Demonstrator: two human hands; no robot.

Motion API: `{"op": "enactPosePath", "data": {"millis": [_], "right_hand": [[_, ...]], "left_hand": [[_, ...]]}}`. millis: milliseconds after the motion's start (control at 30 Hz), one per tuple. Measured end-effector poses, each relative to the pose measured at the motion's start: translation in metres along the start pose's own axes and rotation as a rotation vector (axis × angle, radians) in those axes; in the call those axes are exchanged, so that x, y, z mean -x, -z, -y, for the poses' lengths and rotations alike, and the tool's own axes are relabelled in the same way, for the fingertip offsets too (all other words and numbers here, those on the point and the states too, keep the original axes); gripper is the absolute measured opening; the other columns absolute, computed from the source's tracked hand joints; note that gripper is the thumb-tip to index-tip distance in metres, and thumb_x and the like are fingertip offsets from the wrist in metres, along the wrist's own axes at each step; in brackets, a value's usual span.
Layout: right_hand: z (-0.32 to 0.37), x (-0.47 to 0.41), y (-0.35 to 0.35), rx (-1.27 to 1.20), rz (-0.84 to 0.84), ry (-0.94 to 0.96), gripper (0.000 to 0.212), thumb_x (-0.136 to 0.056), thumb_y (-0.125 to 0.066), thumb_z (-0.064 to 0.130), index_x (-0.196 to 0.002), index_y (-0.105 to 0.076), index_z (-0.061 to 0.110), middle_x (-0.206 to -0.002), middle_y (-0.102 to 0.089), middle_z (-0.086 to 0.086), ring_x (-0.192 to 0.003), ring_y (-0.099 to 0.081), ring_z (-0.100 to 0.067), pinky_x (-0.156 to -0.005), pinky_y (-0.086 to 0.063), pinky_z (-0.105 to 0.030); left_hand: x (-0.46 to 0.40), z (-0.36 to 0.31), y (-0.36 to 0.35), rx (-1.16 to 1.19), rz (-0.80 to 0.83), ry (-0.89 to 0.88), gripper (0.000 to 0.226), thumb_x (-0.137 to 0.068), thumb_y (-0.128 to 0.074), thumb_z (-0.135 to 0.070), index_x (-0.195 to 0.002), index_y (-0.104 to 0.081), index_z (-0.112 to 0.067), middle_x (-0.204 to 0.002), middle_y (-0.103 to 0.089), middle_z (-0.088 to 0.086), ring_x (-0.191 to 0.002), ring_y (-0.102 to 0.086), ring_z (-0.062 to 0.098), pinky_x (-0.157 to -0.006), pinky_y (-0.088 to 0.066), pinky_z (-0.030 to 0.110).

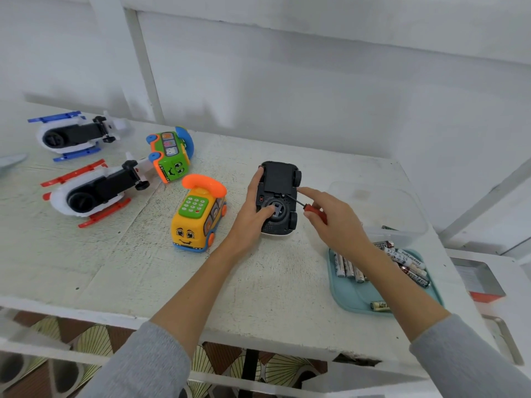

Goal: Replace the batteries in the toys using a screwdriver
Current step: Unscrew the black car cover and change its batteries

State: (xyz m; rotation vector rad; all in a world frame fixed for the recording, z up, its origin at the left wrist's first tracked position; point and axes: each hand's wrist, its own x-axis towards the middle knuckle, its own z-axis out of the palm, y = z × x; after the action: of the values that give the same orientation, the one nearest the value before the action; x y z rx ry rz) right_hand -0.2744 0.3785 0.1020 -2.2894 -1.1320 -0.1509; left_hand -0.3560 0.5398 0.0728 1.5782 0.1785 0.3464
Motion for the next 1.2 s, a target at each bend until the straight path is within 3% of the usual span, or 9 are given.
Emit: {"op": "enactPosePath", "data": {"millis": [133,367,500,600,700,833,1000,1100,1200], "right_hand": [[0.002,-0.007,-0.002,-0.008,0.051,0.002,0.046,-0.095,-0.045,0.014,-0.138,-0.040,0.029,-0.088,-0.056,-0.001,-0.079,-0.052,-0.017,-0.074,-0.048,-0.036],[0.002,-0.007,0.001,-0.039,-0.005,0.002,0.039,-0.094,-0.049,0.016,-0.133,-0.049,0.024,-0.076,-0.053,0.001,-0.068,-0.048,-0.014,-0.068,-0.047,-0.036],[0.003,-0.005,0.004,-0.059,-0.021,-0.025,0.038,-0.094,-0.050,0.015,-0.131,-0.051,0.023,-0.077,-0.055,0.000,-0.067,-0.047,-0.014,-0.068,-0.045,-0.034],[0.003,-0.001,0.009,-0.066,-0.017,-0.045,0.037,-0.094,-0.050,0.017,-0.130,-0.052,0.024,-0.076,-0.054,0.001,-0.066,-0.045,-0.009,-0.067,-0.042,-0.029],[0.002,0.004,0.013,-0.067,0.004,-0.067,0.036,-0.095,-0.050,0.017,-0.129,-0.053,0.025,-0.075,-0.052,0.003,-0.065,-0.044,-0.005,-0.066,-0.040,-0.028],[0.002,0.013,0.021,-0.071,0.018,-0.073,0.036,-0.094,-0.051,0.016,-0.127,-0.055,0.027,-0.076,-0.054,0.000,-0.065,-0.046,-0.011,-0.066,-0.043,-0.032],[-0.002,0.031,0.038,-0.094,0.055,-0.070,0.035,-0.093,-0.053,0.015,-0.125,-0.057,0.030,-0.077,-0.056,-0.001,-0.062,-0.044,-0.008,-0.062,-0.041,-0.029],[-0.004,0.040,0.051,-0.108,0.131,-0.102,0.034,-0.092,-0.054,0.015,-0.123,-0.059,0.031,-0.086,-0.063,-0.002,-0.065,-0.051,-0.012,-0.068,-0.046,-0.031],[-0.003,0.046,0.059,-0.088,0.279,-0.124,0.033,-0.093,-0.054,0.018,-0.121,-0.059,0.034,-0.086,-0.062,0.011,-0.064,-0.054,-0.005,-0.061,-0.044,-0.021]], "left_hand": [[0.000,-0.006,0.002,-0.049,0.075,0.003,0.076,-0.083,-0.046,-0.013,-0.145,-0.017,-0.045,-0.130,-0.048,-0.017,-0.121,-0.055,0.020,-0.101,-0.047,0.046],[0.000,-0.009,0.006,-0.133,0.114,-0.039,0.073,-0.082,-0.045,-0.013,-0.140,-0.019,-0.049,-0.127,-0.046,-0.024,-0.119,-0.055,0.016,-0.101,-0.048,0.044],[-0.001,-0.003,0.006,-0.177,0.125,-0.069,0.073,-0.083,-0.044,-0.008,-0.142,-0.020,-0.044,-0.118,-0.047,-0.038,-0.108,-0.057,-0.002,-0.093,-0.051,0.025],[-0.003,0.002,0.005,-0.191,0.134,-0.088,0.073,-0.088,-0.044,0.002,-0.144,-0.019,-0.038,-0.119,-0.047,-0.034,-0.102,-0.057,-0.010,-0.084,-0.048,0.011],[-0.005,0.005,0.004,-0.191,0.149,-0.107,0.073,-0.085,-0.044,-0.002,-0.143,-0.019,-0.040,-0.123,-0.048,-0.029,-0.107,-0.057,-0.006,-0.084,-0.047,0.012],[-0.012,0.007,0.000,-0.223,0.110,-0.136,0.077,-0.081,-0.044,-0.003,-0.149,-0.019,-0.029,-0.120,-0.043,-0.034,-0.105,-0.053,-0.015,-0.085,-0.042,0.006],[-0.026,0.009,0.003,-0.273,0.048,-0.177,0.078,-0.081,-0.045,-0.011,-0.150,-0.014,-0.030,-0.123,-0.044,-0.027,-0.102,-0.055,-0.005,-0.096,-0.045,0.024],[-0.031,0.007,0.003,-0.264,0.018,-0.222,0.077,-0.082,-0.045,-0.011,-0.151,-0.013,-0.023,-0.128,-0.041,-0.023,-0.104,-0.052,-0.018,-0.090,-0.043,0.009],[-0.034,0.004,0.004,-0.256,-0.013,-0.263,0.073,-0.084,-0.046,-0.010,-0.146,-0.014,-0.030,-0.125,-0.043,-0.026,-0.104,-0.054,-0.015,-0.085,-0.046,0.009]]}}
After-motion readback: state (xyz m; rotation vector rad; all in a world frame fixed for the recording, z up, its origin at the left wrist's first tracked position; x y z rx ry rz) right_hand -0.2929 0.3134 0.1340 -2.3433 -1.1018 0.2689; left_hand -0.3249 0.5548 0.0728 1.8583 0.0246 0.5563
